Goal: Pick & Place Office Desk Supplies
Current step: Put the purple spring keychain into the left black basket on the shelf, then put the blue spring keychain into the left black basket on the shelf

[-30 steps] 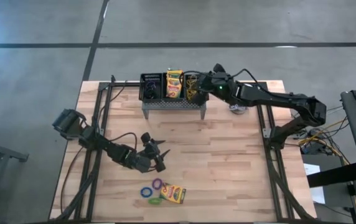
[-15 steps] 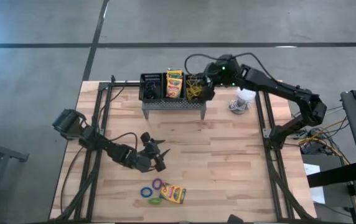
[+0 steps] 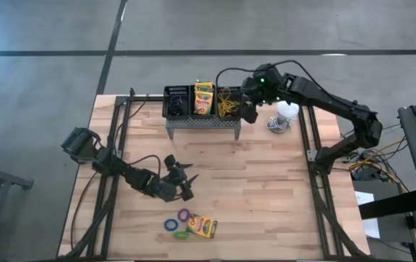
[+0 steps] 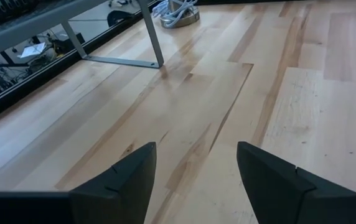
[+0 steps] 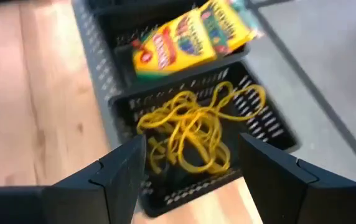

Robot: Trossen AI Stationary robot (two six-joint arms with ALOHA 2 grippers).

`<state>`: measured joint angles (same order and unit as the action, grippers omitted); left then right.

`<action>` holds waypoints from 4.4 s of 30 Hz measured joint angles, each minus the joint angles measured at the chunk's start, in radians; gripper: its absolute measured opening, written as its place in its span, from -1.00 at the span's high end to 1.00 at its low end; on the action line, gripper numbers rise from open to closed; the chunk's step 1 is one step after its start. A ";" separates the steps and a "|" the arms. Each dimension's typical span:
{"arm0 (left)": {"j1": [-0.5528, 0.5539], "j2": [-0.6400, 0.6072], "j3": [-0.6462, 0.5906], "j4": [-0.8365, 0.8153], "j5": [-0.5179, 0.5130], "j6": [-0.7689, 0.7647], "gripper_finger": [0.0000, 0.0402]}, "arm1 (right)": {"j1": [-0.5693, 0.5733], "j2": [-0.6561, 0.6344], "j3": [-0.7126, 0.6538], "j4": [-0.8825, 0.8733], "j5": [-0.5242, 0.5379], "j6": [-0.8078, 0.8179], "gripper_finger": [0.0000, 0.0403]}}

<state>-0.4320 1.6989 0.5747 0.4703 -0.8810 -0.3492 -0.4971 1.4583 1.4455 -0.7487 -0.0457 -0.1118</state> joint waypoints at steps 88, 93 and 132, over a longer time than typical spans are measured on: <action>0.814 -0.447 0.342 -0.548 0.401 0.355 0.85 | 0.772 -0.021 -0.797 0.936 0.180 -0.075 -0.11; 0.934 -0.444 0.334 -0.577 0.654 0.273 0.82 | 0.770 -0.021 -0.801 0.936 0.180 -0.072 -0.11; -0.348 -0.446 -0.013 -0.673 0.280 -0.049 0.27 | 0.756 -0.017 -0.809 0.969 0.178 -0.071 -0.11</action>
<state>-0.7801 1.2533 0.5620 -0.2032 -0.6010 -0.3984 0.2588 1.4410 0.6361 0.2199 0.1318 -0.1833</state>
